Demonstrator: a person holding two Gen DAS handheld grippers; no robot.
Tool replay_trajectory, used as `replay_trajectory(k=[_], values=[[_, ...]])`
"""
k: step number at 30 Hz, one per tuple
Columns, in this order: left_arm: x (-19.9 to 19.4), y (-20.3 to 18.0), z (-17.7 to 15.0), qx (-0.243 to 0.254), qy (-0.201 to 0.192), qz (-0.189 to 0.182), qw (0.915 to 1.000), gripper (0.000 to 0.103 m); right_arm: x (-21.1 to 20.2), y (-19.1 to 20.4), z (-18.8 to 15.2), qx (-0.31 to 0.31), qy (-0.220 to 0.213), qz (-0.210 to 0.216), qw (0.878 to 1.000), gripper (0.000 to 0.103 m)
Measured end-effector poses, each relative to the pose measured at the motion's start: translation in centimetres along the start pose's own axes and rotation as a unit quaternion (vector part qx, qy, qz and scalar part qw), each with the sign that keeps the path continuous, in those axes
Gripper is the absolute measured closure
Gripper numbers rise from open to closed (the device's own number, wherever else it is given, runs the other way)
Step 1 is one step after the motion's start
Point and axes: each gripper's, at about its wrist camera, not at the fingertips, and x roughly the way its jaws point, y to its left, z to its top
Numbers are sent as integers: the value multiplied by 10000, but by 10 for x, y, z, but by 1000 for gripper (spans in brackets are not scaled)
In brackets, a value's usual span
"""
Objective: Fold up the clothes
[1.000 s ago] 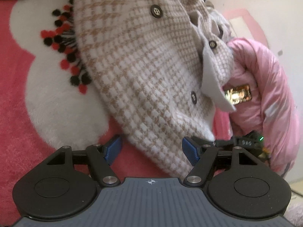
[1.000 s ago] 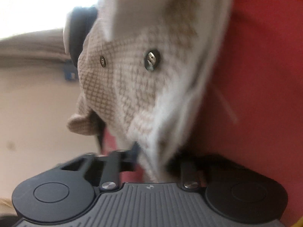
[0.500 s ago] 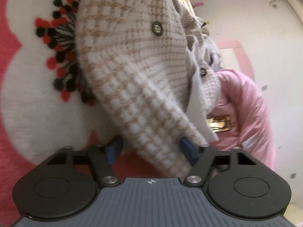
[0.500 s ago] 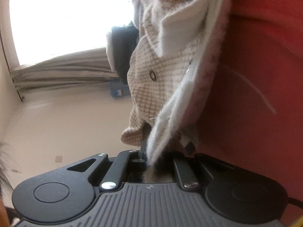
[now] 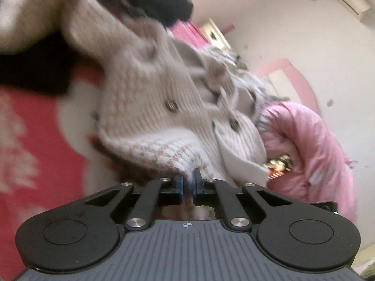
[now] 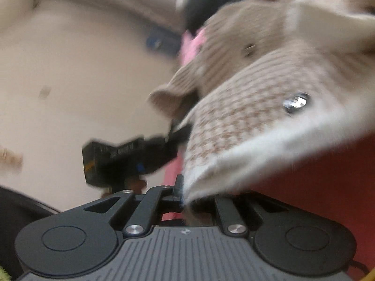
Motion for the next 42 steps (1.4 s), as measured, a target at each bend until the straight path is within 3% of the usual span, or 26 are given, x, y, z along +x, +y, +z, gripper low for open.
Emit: replay_trajectory(k=[3,6,8,11,12,16,18,20,22,23,25,26,27,28,29,30,32,34,36,39,42], values=[[13,13,-4,119,102,536,9984,98,11,-4,-17,-223,378,-463,9980,89],[29,26,-8,65,313,792,9963,98,11,-33,-23,413,978,-1013,9892,71],[33,33,-8,93,443,837,9955,98,-19,-43,-24,658,925,-1097,9875,60],[35,36,-5,38,619,803,9948,94,-87,-43,-22,732,503,-1163,9892,46],[36,38,-4,-13,671,801,9945,87,-111,-42,-19,732,313,-1112,9906,46],[41,40,-6,-143,805,783,9936,75,-210,-43,11,670,-762,-880,9909,30],[42,40,-8,-159,817,778,9935,72,-252,-57,32,815,-1553,-1270,9763,19],[44,39,-10,-157,792,784,9936,71,-275,-78,51,1042,-2034,-1879,9552,18],[46,36,-11,-137,768,808,9937,71,-286,-101,65,1210,-2118,-2521,9365,18],[48,34,-12,-113,759,834,9936,71,-284,-113,72,1266,-2013,-2706,9329,18],[51,29,-14,-19,710,910,9933,71,-260,-134,85,1342,-1574,-2817,9369,19],[53,27,-15,37,678,960,9931,72,-244,-138,88,1318,-1352,-2839,9401,29],[54,24,-16,105,645,1015,9927,77,-225,-138,89,1250,-1129,-2881,9427,49],[56,20,-17,206,618,1094,9919,80,-210,-135,91,1089,-956,-2946,9446,60],[56,17,-18,293,625,1164,9908,84,-201,-127,91,863,-911,-2990,9460,85],[56,15,-18,356,648,1201,9900,88,-199,-116,91,661,-941,-2992,9472,98],[56,11,-17,509,745,1257,9880,91,-201,-95,90,303,-1082,-2983,9478,98],[56,10,-17,570,857,1308,9861,93,-234,-70,93,69,-1560,-3065,9390,98],[56,9,-16,586,927,1343,9849,93,-271,-57,92,50,-1958,-3318,9228,99],[57,8,-15,670,1003,1372,9832,93,-312,-60,87,211,-2206,-3887,8943,99],[60,8,-17,733,1100,1365,9818,93,-326,-85,82,436,-2137,-4312,8755,98]])
